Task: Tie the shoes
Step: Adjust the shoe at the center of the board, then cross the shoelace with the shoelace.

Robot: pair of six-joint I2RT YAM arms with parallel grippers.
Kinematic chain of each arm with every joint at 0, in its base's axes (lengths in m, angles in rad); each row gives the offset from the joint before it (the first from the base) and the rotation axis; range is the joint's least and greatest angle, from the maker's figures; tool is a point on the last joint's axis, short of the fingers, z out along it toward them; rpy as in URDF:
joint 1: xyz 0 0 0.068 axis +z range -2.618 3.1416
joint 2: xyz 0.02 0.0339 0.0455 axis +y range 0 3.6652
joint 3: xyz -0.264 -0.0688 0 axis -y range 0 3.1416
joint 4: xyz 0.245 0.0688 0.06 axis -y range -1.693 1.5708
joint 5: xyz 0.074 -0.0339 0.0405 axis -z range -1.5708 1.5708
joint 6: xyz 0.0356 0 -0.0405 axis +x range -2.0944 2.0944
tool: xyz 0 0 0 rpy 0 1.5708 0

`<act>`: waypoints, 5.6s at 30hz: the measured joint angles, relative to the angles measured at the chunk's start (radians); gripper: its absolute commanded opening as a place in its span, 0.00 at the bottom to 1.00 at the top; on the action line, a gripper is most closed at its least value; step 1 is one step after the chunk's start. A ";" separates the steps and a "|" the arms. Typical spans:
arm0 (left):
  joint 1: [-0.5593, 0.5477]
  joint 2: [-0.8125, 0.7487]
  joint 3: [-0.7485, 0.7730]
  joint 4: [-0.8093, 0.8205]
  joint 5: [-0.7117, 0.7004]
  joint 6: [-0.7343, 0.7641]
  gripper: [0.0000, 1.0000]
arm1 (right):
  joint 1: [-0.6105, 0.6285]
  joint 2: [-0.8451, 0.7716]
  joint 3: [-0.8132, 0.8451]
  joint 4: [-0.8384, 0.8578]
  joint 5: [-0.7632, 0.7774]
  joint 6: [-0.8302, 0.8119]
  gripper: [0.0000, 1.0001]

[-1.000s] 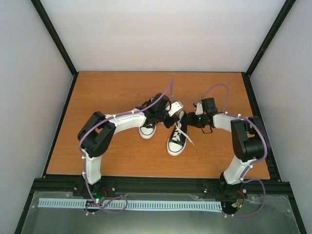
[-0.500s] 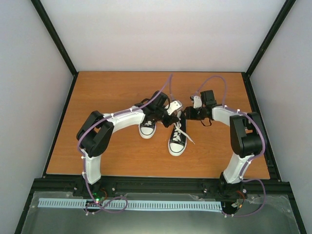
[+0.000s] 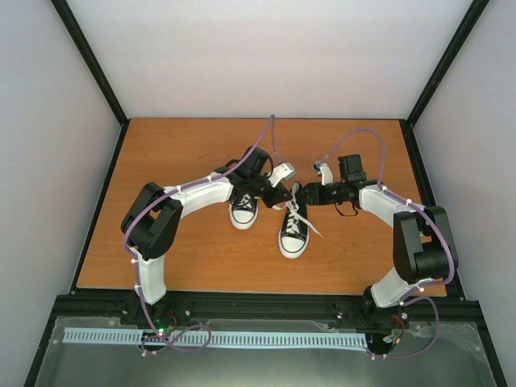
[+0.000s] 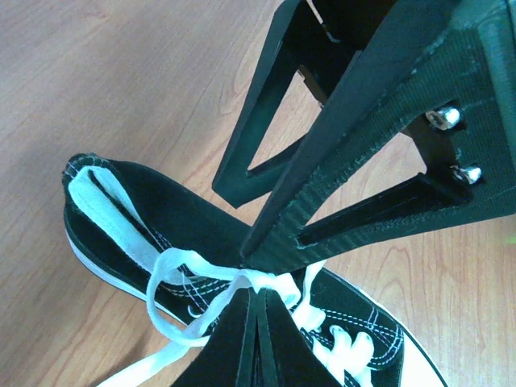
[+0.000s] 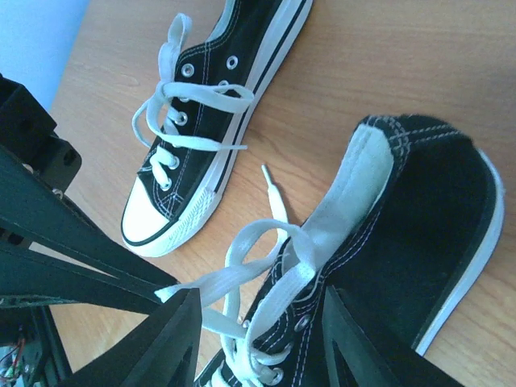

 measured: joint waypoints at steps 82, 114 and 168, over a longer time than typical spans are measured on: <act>0.014 0.116 0.095 -0.082 0.060 0.949 0.80 | 0.022 -0.094 -0.138 0.056 -0.024 0.068 0.03; -0.004 0.132 0.083 -0.027 0.077 0.906 0.68 | 0.022 -0.094 -0.141 0.055 -0.047 0.061 0.03; -0.011 0.233 0.328 -0.364 0.111 1.099 0.15 | 0.022 -0.109 -0.148 0.050 -0.069 0.038 0.04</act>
